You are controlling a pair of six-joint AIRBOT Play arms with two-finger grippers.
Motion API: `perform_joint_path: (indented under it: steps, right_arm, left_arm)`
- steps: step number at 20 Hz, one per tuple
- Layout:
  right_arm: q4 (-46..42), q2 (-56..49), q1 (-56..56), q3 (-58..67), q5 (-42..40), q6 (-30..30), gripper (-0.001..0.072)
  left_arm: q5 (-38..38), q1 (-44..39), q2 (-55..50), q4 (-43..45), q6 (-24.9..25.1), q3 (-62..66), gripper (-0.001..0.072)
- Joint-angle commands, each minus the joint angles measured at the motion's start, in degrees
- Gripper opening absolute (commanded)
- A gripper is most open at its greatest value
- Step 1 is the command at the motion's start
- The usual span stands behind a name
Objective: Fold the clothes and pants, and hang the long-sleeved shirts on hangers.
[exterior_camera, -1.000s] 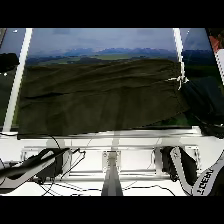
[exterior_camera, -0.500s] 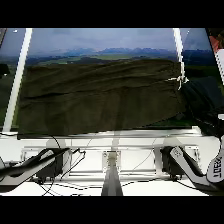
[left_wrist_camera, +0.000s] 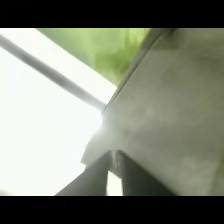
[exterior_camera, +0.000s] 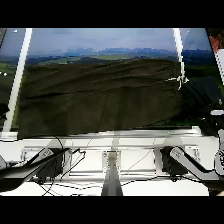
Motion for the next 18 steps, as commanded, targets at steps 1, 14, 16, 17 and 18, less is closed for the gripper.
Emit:
perform_joint_path:
  steps: [1, 14, 16, 17, 18]
  right_arm:
    - [0.50, -0.24, 3.08, 1.09, -2.03, -7.43, 0.0079]
    - [0.20, -0.24, 3.15, 1.11, -3.04, -7.65, 0.0027]
    - [0.22, -0.24, 3.15, 1.14, -3.02, -7.65, 0.0027]
    - [0.24, -0.24, 3.15, 1.14, -2.99, -7.63, 0.0027]
    - [0.24, -0.24, 3.15, 1.14, -2.97, -7.63, 0.0027]
  left_arm:
    - [-1.99, 8.15, 1.31, -1.29, 0.04, -3.61, 0.0517]
    - [9.33, 18.91, 1.38, -17.18, 10.51, -19.21, 0.0694]
    - [11.26, 18.91, 1.38, -17.20, 10.49, -19.91, 0.0691]
    - [12.28, 18.91, 1.38, -17.22, 10.49, -20.61, 0.0686]
    - [13.35, 18.88, 1.38, -17.20, 10.54, -21.44, 0.0628]
